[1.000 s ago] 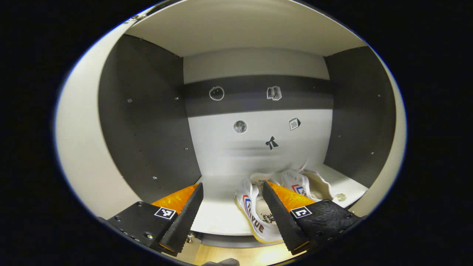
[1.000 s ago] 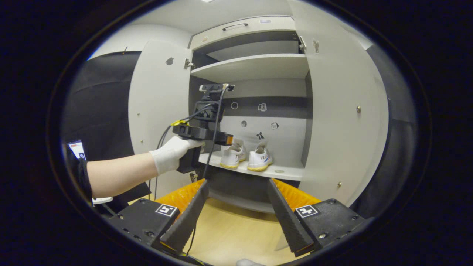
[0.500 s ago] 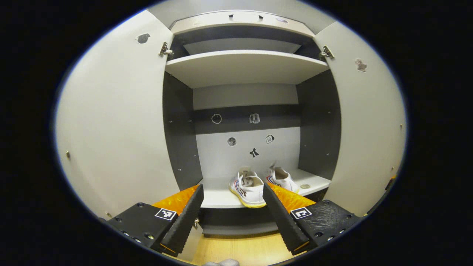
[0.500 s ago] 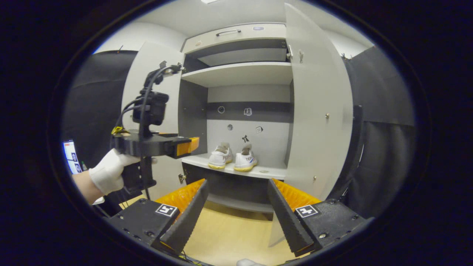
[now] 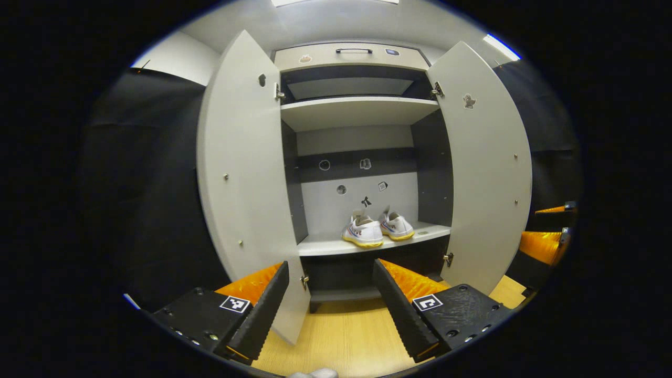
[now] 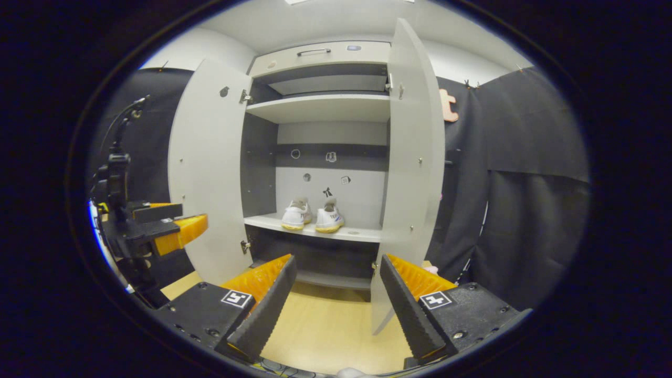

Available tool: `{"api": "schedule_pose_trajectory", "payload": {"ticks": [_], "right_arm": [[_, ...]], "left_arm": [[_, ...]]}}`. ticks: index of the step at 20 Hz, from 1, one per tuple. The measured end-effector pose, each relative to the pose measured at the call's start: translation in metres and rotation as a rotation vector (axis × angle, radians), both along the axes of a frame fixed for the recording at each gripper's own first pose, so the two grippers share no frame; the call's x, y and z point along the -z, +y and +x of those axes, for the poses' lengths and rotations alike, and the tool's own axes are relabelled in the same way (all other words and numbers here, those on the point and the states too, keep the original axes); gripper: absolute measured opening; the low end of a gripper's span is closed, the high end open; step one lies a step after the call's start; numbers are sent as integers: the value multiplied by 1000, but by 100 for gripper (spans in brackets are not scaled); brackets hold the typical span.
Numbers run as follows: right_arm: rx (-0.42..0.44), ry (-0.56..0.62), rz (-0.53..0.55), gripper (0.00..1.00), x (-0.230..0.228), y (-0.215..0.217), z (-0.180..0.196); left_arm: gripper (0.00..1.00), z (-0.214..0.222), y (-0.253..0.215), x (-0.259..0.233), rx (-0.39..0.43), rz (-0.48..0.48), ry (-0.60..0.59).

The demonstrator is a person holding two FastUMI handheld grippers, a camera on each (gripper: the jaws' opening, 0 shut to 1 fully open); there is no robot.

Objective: Grab one shoe with the right hand and put it into the shoe cabinet, grab the other shoe with the left hand and put it into the shoe cabinet; then close the right door with the right hand and the left door with the left hand.

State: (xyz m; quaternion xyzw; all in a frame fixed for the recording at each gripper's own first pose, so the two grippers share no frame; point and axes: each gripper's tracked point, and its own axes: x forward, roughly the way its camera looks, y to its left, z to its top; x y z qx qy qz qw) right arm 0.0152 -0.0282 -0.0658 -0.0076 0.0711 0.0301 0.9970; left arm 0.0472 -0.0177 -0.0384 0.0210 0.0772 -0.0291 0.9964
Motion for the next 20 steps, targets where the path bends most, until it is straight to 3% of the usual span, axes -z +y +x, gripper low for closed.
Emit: {"api": "schedule_pose_trajectory", "payload": {"ticks": [1,4,9,10,16,20], "right_arm": [[15,-1,5,100,0,-1,-5],[49,17,10,100,8,-4,-20],[98,14,32,100,4,-23,-29],[119,8,23,100,2,-34,-30],[289,-38,35,100,-18,-139,-14],[348,-57,65,100,-33,-187,18]], "left_arm": [[100,-15,4,7,-5,-8,16],[96,-50,22,21,-38,-15,30],[100,-67,19,21,-35,-18,21],[96,-67,17,20,-33,-15,16],[96,-61,-6,9,-20,-21,-18],[96,-58,-25,5,-28,-30,-31]]}}
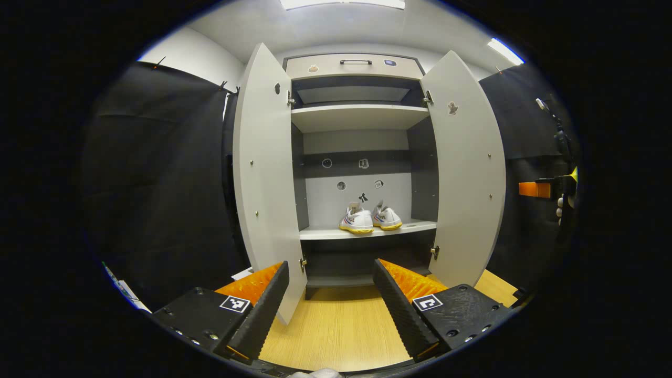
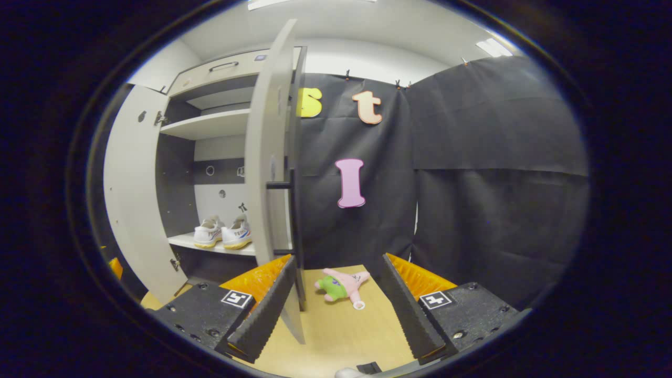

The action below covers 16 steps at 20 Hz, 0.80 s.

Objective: Grab one shoe with the right hand and put it into the shoe cabinet, grab the other shoe with the left hand and put it into the shoe cabinet; then close the right door with the right hand and the left door with the left hand.

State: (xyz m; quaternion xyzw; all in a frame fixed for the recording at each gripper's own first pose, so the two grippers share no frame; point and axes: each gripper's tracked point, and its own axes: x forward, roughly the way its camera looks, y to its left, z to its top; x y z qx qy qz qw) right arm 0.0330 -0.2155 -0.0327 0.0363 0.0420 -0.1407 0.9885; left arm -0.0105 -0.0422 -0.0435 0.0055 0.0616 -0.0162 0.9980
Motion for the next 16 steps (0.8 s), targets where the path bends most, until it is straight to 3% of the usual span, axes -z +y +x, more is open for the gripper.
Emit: {"api": "schedule_pose_trajectory", "payload": {"ticks": [6,9,16], "right_arm": [[-89,3,-8,100,-19,-4,60],[-142,-9,-17,94,-21,2,65],[-199,-8,-14,93,-21,37,64]], "left_arm": [[96,9,-16,3,-60,-20,25],[96,16,-12,3,-98,-22,26],[96,29,-13,13,-82,-38,49]]}}
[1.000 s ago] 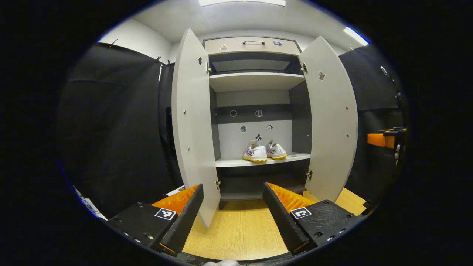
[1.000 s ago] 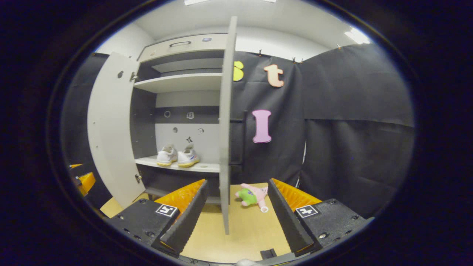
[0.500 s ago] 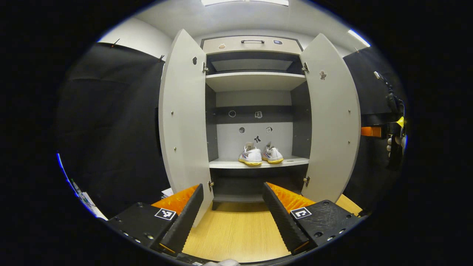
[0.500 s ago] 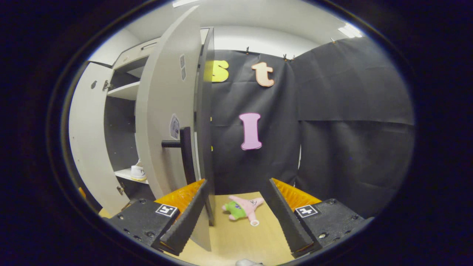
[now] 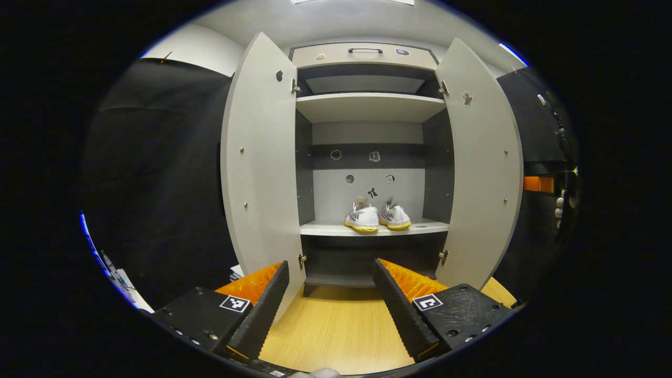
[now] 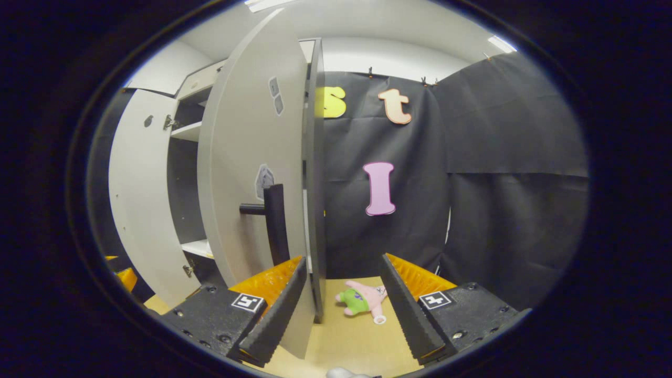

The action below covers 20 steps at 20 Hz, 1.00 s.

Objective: Grab one shoe with the right hand and put it into the shoe cabinet, grab the other shoe with the left hand and put it into the shoe cabinet; then close the right door with the right hand and the left door with the left hand.

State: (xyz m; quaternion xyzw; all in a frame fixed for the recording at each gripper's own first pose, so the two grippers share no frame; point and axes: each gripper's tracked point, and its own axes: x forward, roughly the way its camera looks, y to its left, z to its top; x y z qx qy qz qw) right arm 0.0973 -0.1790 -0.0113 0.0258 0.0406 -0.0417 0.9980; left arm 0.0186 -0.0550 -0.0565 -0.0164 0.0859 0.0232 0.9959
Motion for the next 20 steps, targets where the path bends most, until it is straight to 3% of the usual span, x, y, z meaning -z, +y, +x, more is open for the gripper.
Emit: {"api": "schedule_pose_trajectory", "payload": {"ticks": [9,10,12,14,20], "right_arm": [[-118,-19,-35,93,-3,92,23],[-148,-11,-34,99,-2,106,26],[-229,3,-28,89,2,138,25],[-231,5,-45,100,7,150,21],[-249,37,-51,99,16,174,-3]], "left_arm": [[96,-13,41,3,-24,10,17],[96,-15,48,5,-32,13,25],[96,-20,60,6,-45,21,32],[96,-22,71,8,-49,26,34],[96,-14,101,7,-50,44,27]]}}
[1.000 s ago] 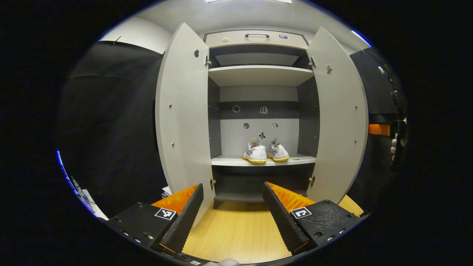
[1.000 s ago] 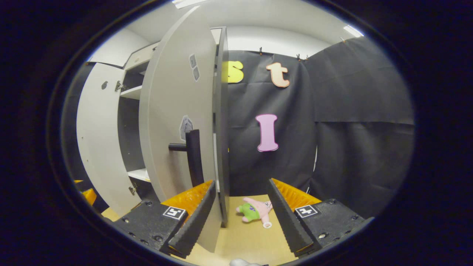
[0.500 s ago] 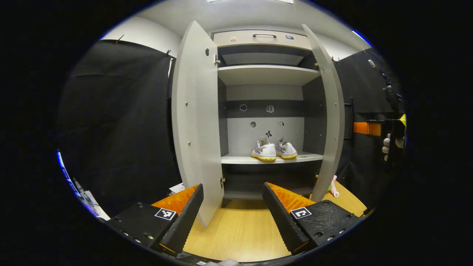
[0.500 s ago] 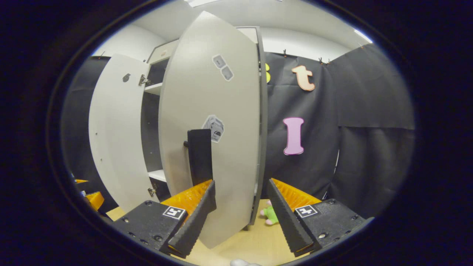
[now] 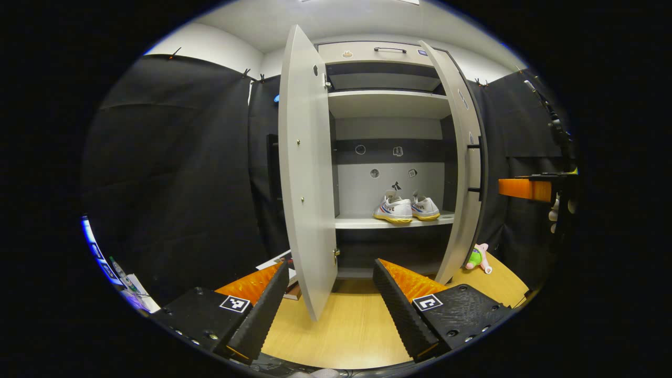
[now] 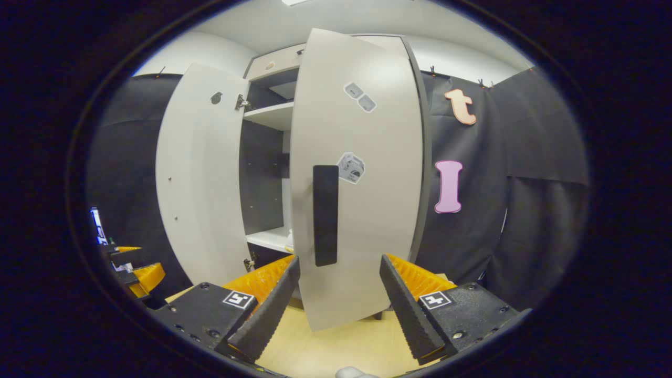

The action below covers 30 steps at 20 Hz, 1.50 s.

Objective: Grab one shoe with the right hand and put it into the shoe cabinet, grab the other shoe with the left hand and put it into the shoe cabinet; then close the right door with the right hand and the left door with the left hand.

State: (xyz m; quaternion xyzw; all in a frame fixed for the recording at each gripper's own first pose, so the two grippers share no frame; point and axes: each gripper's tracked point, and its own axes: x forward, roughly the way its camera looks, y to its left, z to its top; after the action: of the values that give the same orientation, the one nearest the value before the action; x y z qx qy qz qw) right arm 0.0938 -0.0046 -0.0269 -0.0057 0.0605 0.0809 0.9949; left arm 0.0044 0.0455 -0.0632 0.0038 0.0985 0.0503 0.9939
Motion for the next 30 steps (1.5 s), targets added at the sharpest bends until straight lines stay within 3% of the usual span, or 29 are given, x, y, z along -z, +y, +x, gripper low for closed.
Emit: {"api": "schedule_pose_trajectory", "payload": {"ticks": [6,15,20,25,26,28,29,30], "right_arm": [[2,33,5,99,22,20,-39],[44,129,14,99,64,33,-78],[86,134,13,99,65,25,-84],[93,139,22,99,67,17,-87],[89,139,20,99,68,18,-85],[77,134,28,99,66,20,-84],[73,129,31,99,64,20,-84],[72,127,32,99,65,18,-85]], "left_arm": [[96,22,54,-22,-32,42,-50],[96,89,162,-38,-160,67,-95],[97,123,168,-36,-169,44,-106],[93,121,159,-36,-152,74,-107],[80,120,158,-37,-152,83,-110],[99,119,154,-39,-155,96,-109],[89,118,149,-39,-152,86,-108],[89,118,140,-39,-138,62,-107]]}}
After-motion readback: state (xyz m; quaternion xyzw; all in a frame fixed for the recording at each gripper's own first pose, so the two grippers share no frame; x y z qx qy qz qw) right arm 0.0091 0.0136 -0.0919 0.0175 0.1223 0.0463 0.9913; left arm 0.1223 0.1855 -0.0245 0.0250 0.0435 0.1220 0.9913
